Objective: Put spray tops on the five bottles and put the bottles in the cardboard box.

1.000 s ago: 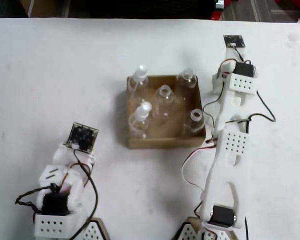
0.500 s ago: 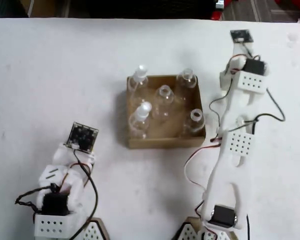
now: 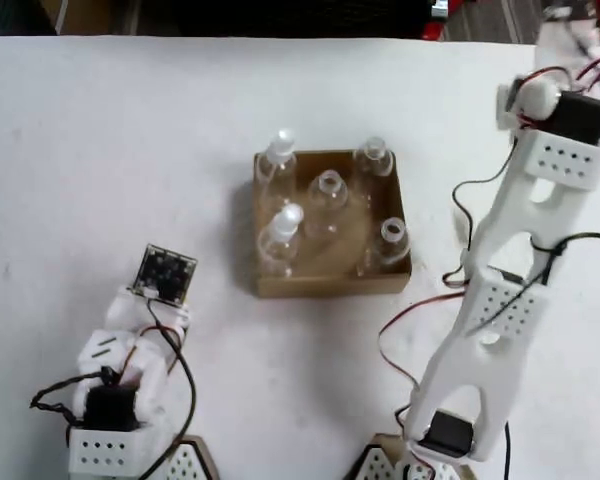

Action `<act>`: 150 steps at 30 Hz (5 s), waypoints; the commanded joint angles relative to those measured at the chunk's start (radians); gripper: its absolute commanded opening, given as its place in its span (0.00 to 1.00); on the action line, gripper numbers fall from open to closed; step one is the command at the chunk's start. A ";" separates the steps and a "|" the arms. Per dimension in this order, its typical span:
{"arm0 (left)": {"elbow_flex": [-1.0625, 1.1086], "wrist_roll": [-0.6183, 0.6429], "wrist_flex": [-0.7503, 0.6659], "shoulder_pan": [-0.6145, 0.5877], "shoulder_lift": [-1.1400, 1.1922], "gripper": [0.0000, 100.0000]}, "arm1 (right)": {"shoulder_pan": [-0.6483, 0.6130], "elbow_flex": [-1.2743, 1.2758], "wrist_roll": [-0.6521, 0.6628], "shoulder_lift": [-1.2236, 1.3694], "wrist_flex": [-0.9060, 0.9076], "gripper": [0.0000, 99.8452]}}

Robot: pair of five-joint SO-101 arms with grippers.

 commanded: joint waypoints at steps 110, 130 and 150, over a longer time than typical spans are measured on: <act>-0.002 -0.009 0.006 0.007 -0.012 0.02 | -0.555 2.665 -0.405 -1.300 -2.565 0.01; -0.002 -0.009 0.006 0.007 -0.012 0.02 | -0.576 2.757 -0.413 -1.288 -2.430 0.01; -0.002 -0.009 0.006 0.007 -0.012 0.02 | -0.601 2.782 -0.413 -1.291 -2.304 0.16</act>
